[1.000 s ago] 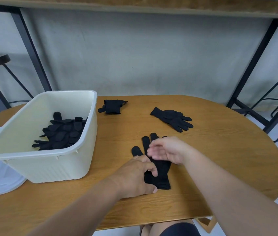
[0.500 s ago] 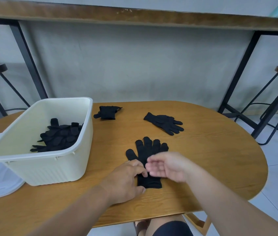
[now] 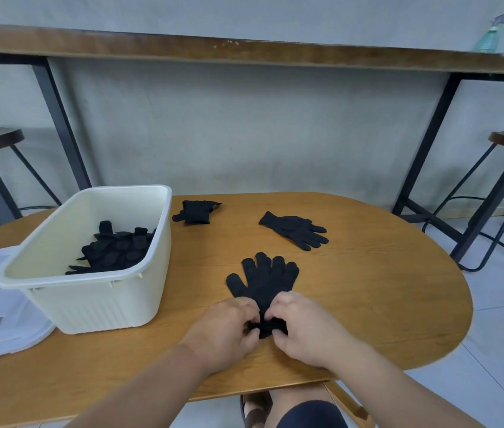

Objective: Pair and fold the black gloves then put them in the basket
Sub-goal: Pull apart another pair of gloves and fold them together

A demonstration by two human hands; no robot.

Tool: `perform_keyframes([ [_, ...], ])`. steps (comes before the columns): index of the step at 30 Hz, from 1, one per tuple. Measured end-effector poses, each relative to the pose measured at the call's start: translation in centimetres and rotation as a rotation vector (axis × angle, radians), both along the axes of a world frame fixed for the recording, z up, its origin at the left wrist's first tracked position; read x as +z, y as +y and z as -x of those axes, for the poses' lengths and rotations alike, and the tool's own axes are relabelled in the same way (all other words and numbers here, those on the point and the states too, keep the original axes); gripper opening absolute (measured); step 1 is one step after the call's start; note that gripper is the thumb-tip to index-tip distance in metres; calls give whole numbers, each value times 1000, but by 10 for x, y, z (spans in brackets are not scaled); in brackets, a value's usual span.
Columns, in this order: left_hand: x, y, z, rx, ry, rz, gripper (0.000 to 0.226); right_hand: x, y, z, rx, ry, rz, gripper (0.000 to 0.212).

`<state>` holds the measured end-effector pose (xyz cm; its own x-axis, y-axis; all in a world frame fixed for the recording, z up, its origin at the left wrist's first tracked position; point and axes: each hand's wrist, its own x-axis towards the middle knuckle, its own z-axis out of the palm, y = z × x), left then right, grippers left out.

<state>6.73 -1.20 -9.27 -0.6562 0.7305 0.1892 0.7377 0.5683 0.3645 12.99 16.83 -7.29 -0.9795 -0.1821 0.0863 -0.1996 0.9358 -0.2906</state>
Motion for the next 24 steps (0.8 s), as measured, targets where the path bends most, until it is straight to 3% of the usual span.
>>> perform_keyframes([
  [3, 0, -2, -2, 9, -63, 0, 32, 1, -4, 3, 8, 61, -48, 29],
  [7, -2, -2, -4, 35, -72, -8, 18, 6, -1, 6, -143, -73, 263, 15],
  [11, 0, -1, -4, 81, -115, -43, 13, 2, 5, -2, -14, -157, 137, 39],
  [14, 4, -2, -3, 139, -209, -72, 13, -1, 7, -6, -13, -65, 93, 30],
  [18, 8, -1, 3, 197, -357, -154, 10, 3, 6, 4, -164, -199, 417, 11],
  [24, 8, 14, 22, 316, -434, -168, 13, 0, 6, 33, -334, -261, 505, 29],
])
